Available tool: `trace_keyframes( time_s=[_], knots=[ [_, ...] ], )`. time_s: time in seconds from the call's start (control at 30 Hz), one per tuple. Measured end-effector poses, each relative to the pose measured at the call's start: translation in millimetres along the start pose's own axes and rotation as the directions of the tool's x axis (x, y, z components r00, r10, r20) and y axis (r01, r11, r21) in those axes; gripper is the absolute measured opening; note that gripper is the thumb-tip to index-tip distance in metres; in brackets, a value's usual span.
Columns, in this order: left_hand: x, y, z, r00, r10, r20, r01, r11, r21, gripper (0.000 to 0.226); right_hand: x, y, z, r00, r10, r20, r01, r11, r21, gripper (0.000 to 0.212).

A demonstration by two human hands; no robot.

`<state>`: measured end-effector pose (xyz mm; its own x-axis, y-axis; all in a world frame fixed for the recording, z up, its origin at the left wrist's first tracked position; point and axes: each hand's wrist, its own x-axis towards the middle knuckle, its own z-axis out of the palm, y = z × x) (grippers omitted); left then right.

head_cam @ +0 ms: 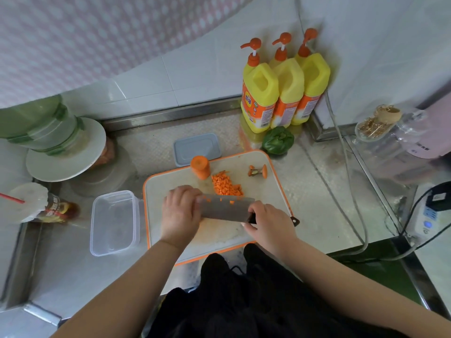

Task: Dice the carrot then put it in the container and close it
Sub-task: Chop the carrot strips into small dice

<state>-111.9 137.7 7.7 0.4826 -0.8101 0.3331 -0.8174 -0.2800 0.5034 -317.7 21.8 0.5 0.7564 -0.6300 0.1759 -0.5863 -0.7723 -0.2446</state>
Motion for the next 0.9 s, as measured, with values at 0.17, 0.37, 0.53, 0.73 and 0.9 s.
trace_keyframes(
  time_s=[0.17, 0.37, 0.53, 0.73, 0.9],
  knots=[
    [-2.8, 38.6, 22.5, 0.825, 0.202, 0.528, -0.366, 0.903, 0.227, 0.052, -2.8, -0.1, 3.8, 0.995, -0.001, -0.104, -0.002, 0.999, -0.033, 0.045],
    [17.1, 70.2, 40.9, 0.706, 0.086, 0.703, -0.398, 0.870, 0.292, 0.064, -11.5, 4.7, 5.6, 0.990, -0.002, -0.143, -0.007, 0.998, -0.063, 0.048],
    [19.1, 59.6, 46.7, 0.725, 0.023, 0.689, -0.335, 0.885, 0.323, 0.090, -17.3, 15.4, -1.9, 0.977, 0.070, -0.204, -0.077, 0.997, -0.030, 0.050],
    [22.1, 54.1, 48.2, 0.757, -0.090, 0.647, -0.213, 0.903, 0.374, 0.091, -31.5, 29.1, -4.4, 0.964, 0.160, -0.210, -0.167, 0.986, -0.017, 0.046],
    [25.8, 49.4, 47.9, 0.777, -0.157, 0.610, -0.124, 0.912, 0.392, 0.081, -39.6, 38.5, -7.0, 0.949, 0.231, -0.213, -0.237, 0.971, -0.005, 0.042]
  ],
)
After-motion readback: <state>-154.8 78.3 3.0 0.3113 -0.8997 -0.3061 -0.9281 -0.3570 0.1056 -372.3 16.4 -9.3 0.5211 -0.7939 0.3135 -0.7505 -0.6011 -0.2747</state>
